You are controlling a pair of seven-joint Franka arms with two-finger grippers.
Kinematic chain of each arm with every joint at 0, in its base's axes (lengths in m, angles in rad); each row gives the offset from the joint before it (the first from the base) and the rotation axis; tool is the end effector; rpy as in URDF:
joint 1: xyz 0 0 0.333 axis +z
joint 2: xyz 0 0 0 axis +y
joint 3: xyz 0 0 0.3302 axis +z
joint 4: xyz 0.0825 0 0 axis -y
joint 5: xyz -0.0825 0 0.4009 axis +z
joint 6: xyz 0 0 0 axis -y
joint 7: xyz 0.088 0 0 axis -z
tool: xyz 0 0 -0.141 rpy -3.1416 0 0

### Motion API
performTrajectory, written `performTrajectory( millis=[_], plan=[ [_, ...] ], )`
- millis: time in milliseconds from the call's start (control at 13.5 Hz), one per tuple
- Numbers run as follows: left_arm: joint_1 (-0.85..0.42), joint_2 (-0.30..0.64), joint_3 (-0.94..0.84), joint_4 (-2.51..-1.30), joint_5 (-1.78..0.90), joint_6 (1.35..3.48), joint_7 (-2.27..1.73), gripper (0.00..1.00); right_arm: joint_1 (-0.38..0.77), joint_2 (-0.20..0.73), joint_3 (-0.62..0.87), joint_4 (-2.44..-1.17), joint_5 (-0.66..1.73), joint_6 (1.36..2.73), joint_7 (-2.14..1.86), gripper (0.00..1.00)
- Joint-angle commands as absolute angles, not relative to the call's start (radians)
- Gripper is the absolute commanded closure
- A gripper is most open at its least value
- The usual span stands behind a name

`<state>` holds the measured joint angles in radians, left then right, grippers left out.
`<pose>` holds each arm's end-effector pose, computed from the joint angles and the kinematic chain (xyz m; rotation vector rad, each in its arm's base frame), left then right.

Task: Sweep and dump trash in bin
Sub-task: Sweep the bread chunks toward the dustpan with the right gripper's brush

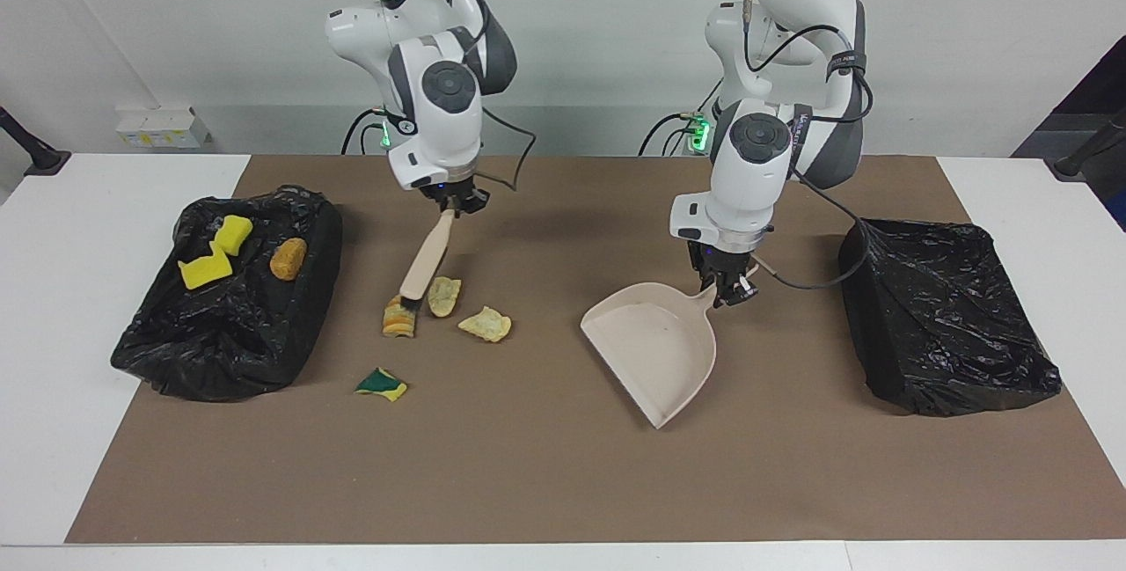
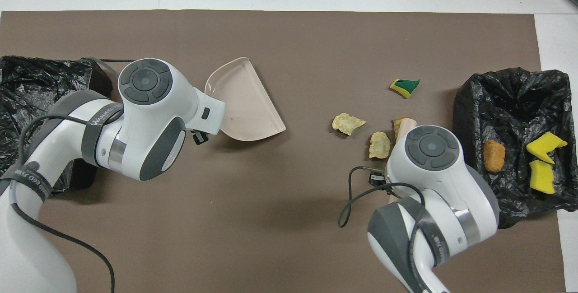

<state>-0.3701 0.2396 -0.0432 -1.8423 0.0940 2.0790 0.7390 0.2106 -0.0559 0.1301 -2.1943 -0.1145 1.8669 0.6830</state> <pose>0.5862 -0.2476 0.3692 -2.5373 1.7302 0.0217 0.4694 0.1533 0.3624 2.8679 -0.4262 -0.2664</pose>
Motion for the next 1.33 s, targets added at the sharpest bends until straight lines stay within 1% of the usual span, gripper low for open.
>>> performTrajectory(
  millis=[0, 74, 222, 295, 443, 665, 812, 1108, 1255],
  plan=[
    [-0.374, 0.215, -0.049, -1.881, 0.124, 2.060, 0.807, 1.00, 0.126, -0.066, 0.144, -2.221, -0.170, 1.871, 0.585, 1.00],
    [-0.380, 0.210, -0.051, -1.894, 0.124, 2.072, 0.807, 1.00, 0.088, -0.066, 0.144, -2.230, -0.172, 1.893, 0.527, 1.00],
    [-0.397, 0.209, -0.051, -1.902, 0.124, 2.079, 0.804, 1.00, 0.014, -0.080, 0.146, -2.296, -0.170, 1.989, 0.428, 1.00],
    [-0.402, 0.209, -0.051, -1.902, 0.124, 2.082, 0.804, 1.00, -0.004, -0.084, 0.146, -2.328, -0.170, 2.032, 0.387, 1.00],
    [-0.400, 0.207, -0.051, -1.904, 0.126, 2.080, 0.810, 1.00, -0.015, -0.072, 0.147, -2.341, -0.167, 2.055, 0.380, 1.00],
    [-0.394, 0.201, -0.051, -1.916, 0.124, 2.097, 0.887, 1.00, 0.008, -0.045, 0.150, -2.341, -0.138, 2.109, 0.399, 1.00],
    [-0.396, 0.192, -0.051, -1.939, 0.124, 2.117, 0.888, 1.00, 0.078, -0.028, 0.149, -2.330, -0.059, 2.131, 0.403, 1.00],
    [-0.408, 0.163, -0.051, -1.997, 0.124, 2.146, 0.891, 1.00, 0.152, 0.064, 0.150, -2.228, -0.020, 2.131, 0.423, 1.00],
    [-0.410, 0.144, -0.051, -2.040, 0.124, 2.199, 0.890, 1.00, 0.201, 0.110, 0.152, -2.165, 0.004, 2.129, 0.422, 1.00]
  ],
)
